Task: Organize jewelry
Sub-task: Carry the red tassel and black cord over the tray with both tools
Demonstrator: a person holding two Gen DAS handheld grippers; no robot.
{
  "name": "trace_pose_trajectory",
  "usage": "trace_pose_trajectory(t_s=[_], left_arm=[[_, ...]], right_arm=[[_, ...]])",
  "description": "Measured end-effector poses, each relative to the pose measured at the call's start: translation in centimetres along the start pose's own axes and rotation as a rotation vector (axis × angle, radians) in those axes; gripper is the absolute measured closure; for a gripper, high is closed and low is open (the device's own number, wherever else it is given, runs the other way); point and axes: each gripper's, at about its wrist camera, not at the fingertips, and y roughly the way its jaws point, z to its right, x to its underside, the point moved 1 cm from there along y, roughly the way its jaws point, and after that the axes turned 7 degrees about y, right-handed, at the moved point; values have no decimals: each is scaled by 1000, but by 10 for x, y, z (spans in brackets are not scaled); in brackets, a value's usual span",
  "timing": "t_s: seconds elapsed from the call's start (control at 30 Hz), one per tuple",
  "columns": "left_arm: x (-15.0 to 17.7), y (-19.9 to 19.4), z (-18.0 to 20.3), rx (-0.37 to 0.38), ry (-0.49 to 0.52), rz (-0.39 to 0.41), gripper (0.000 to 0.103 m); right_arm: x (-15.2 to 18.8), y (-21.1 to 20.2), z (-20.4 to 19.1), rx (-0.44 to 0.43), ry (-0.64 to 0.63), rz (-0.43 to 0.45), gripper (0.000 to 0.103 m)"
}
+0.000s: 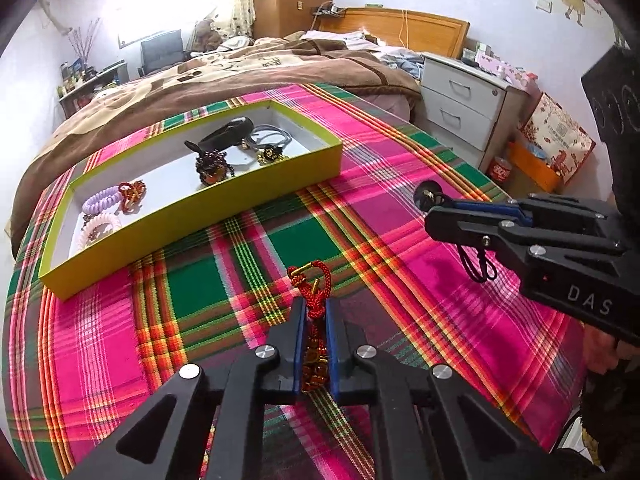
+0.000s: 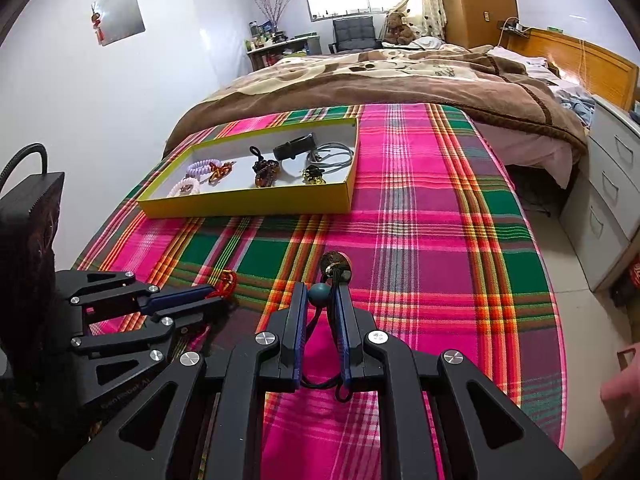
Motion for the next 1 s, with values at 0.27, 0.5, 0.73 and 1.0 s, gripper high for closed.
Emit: trace_pose_trajectory(t_s=[0.27, 0.5, 0.73, 1.0], left_arm=[[1, -12, -8, -20, -30, 29, 94], [2, -24, -19, -49, -71, 55, 94], [-3, -40, -43, -75, -120, 92, 94], [-22, -58, -84, -132, -170, 139, 94]], right_arm=[[0, -4, -2, 2, 2, 11, 89], [-3, -9, -6, 5, -2, 27, 89], [-14, -12, -15, -4, -8, 49, 89], [-36, -5, -31, -26, -35, 61, 89]])
